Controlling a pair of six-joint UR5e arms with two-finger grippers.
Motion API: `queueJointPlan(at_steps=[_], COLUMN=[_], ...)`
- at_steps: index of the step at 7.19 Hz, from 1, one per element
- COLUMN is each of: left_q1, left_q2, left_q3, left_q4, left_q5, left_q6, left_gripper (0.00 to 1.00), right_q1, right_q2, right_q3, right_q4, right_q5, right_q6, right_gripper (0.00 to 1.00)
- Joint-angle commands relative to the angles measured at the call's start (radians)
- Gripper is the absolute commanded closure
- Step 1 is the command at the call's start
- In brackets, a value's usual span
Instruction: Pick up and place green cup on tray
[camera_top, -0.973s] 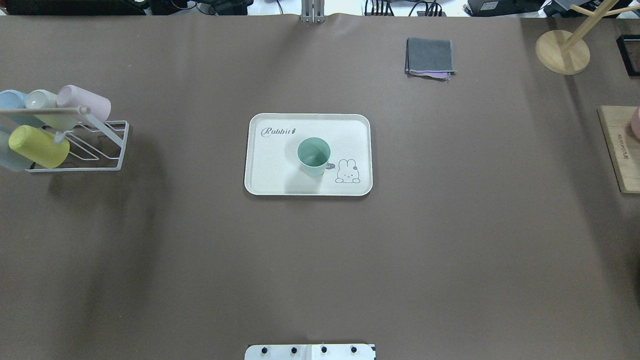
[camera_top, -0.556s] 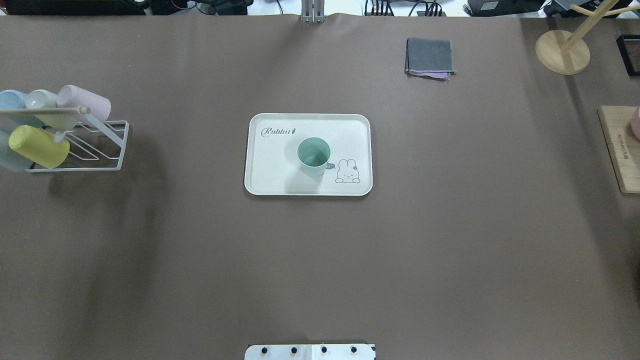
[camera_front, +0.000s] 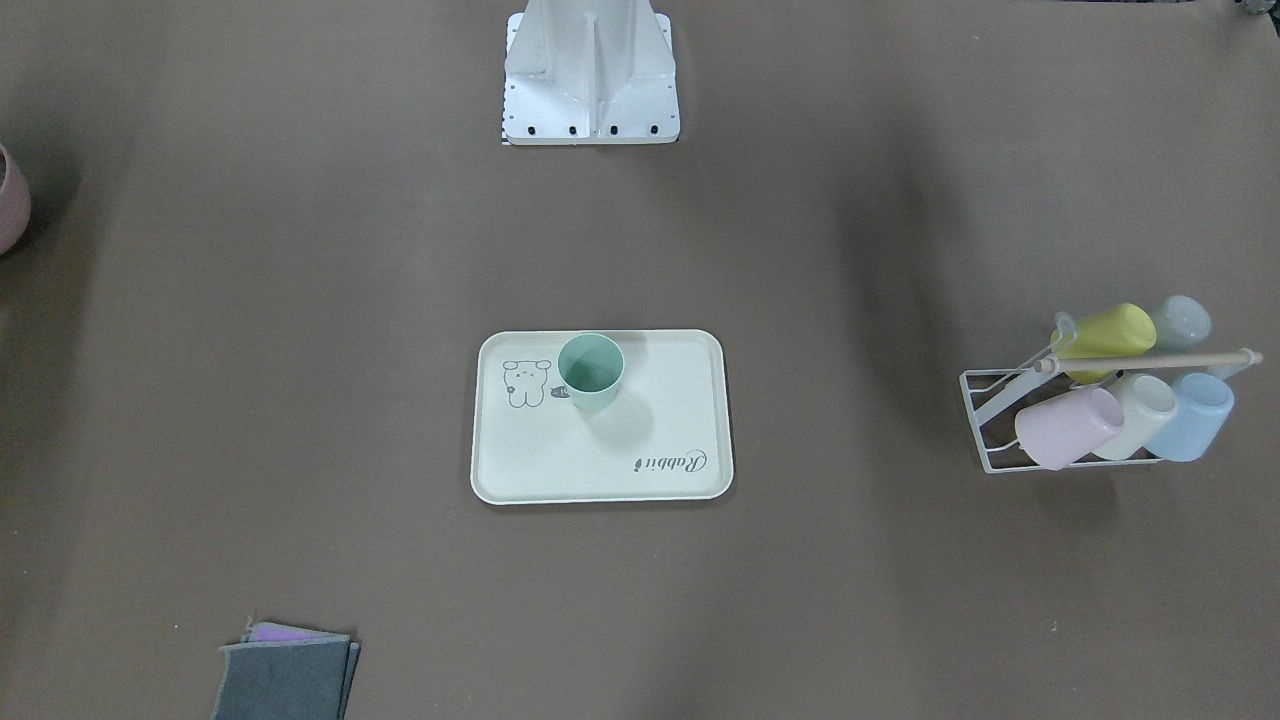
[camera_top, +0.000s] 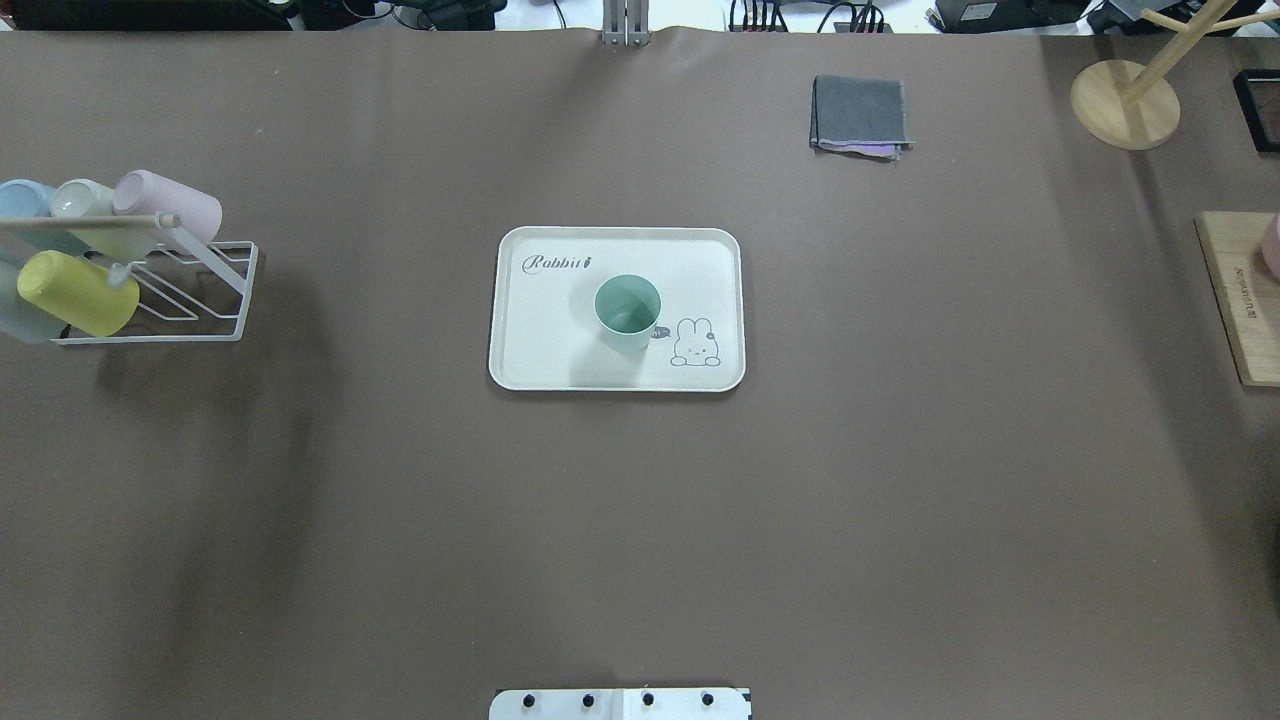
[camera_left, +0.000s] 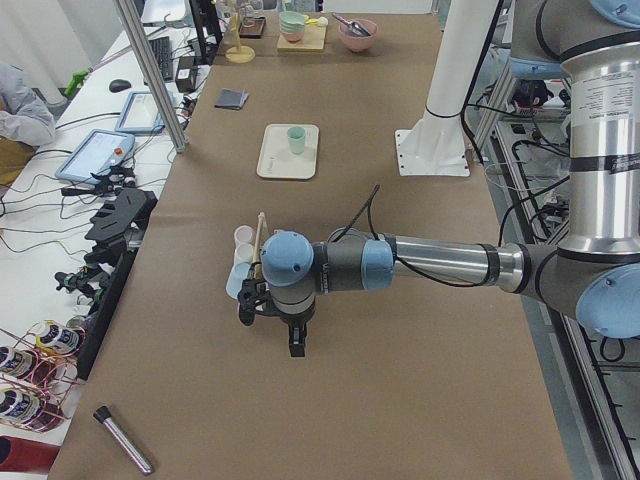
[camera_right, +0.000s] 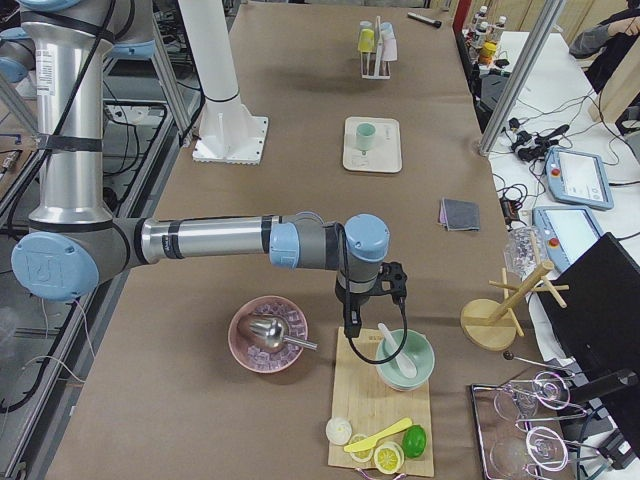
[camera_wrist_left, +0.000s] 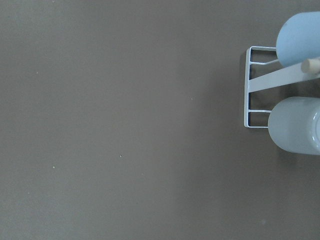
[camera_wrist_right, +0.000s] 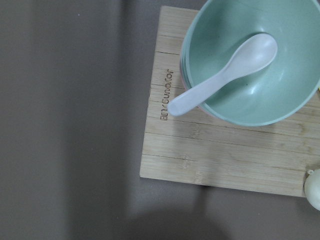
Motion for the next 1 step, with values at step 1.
queueJointPlan(at_steps=[1], left_q1=[0.0], left_q2=[0.0], left_q3=[0.001], left_q4=[0.001], left_q5=[0.0], left_q6=[0.0], left_gripper=[0.01], right_q1=[0.0], right_q2=[0.0], right_q3=[0.0], right_q4=[0.001], right_q5=[0.0], right_q6=[0.0], right_gripper=[0.0])
